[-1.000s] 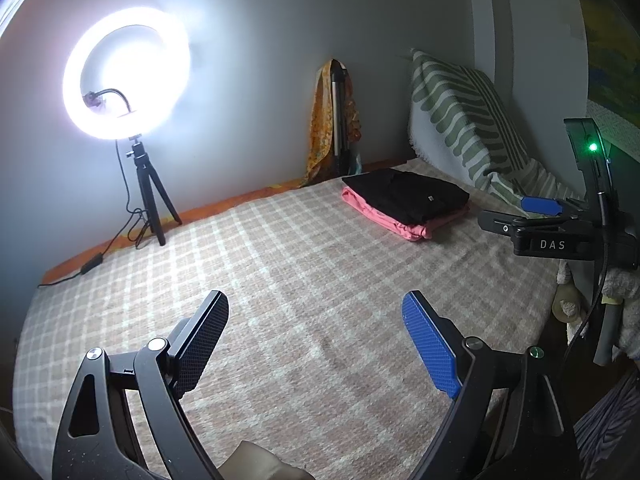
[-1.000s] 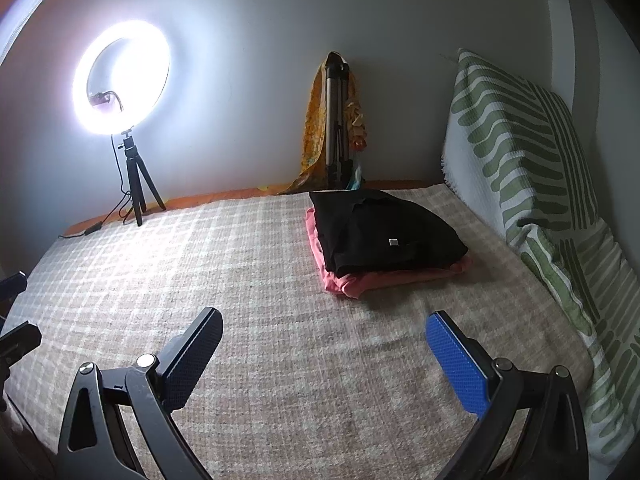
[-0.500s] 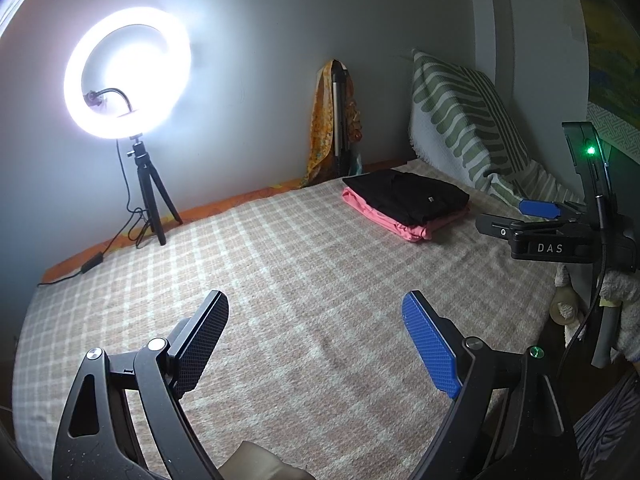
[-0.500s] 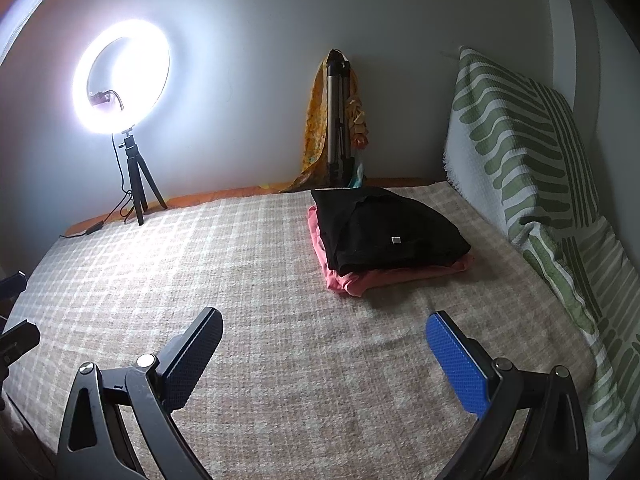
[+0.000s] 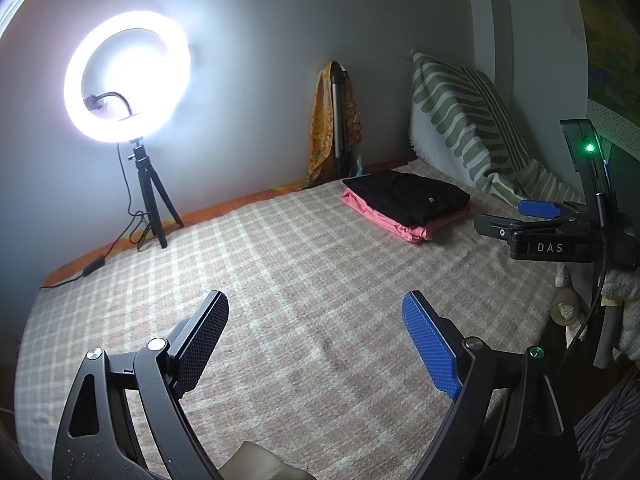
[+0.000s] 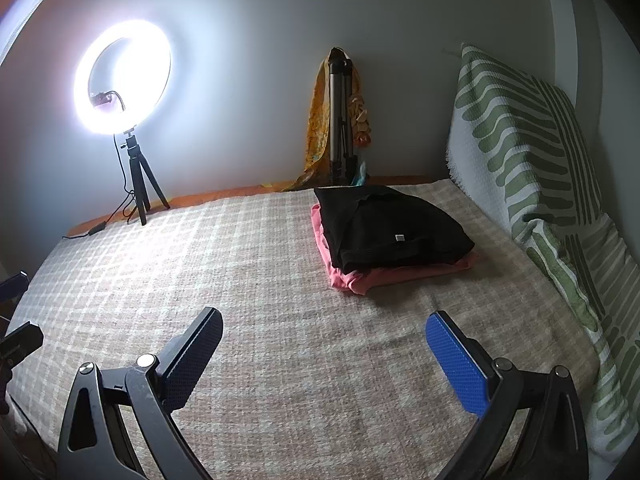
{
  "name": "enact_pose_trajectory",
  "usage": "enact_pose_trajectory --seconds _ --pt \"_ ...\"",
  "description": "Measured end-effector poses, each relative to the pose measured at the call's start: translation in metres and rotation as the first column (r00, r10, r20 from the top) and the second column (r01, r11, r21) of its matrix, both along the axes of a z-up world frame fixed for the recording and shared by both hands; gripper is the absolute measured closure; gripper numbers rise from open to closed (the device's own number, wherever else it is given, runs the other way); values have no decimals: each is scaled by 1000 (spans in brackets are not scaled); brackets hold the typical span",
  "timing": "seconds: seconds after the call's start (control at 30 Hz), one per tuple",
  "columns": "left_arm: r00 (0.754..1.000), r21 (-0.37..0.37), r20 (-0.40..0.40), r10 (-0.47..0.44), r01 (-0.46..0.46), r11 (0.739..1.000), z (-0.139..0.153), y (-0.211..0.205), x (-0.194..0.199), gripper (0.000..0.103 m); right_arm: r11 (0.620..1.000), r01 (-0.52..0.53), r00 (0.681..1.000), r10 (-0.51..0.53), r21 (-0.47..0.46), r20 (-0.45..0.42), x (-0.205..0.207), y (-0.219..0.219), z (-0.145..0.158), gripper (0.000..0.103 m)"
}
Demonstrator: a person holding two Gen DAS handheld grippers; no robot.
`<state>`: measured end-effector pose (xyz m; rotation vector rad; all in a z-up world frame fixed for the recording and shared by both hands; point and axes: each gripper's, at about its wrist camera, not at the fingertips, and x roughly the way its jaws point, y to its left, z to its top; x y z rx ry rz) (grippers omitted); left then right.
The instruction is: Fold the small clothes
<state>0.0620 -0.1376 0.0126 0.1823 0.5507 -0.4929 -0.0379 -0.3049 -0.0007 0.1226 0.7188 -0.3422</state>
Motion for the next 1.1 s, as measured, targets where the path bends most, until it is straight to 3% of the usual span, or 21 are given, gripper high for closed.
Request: enact_pose_trajectory --seconds 1.1 --pt "1000 -4 14 6 -6 1000 3 -1 -3 14 1000 -10 1000 10 -2 -6 1 2 -1 0"
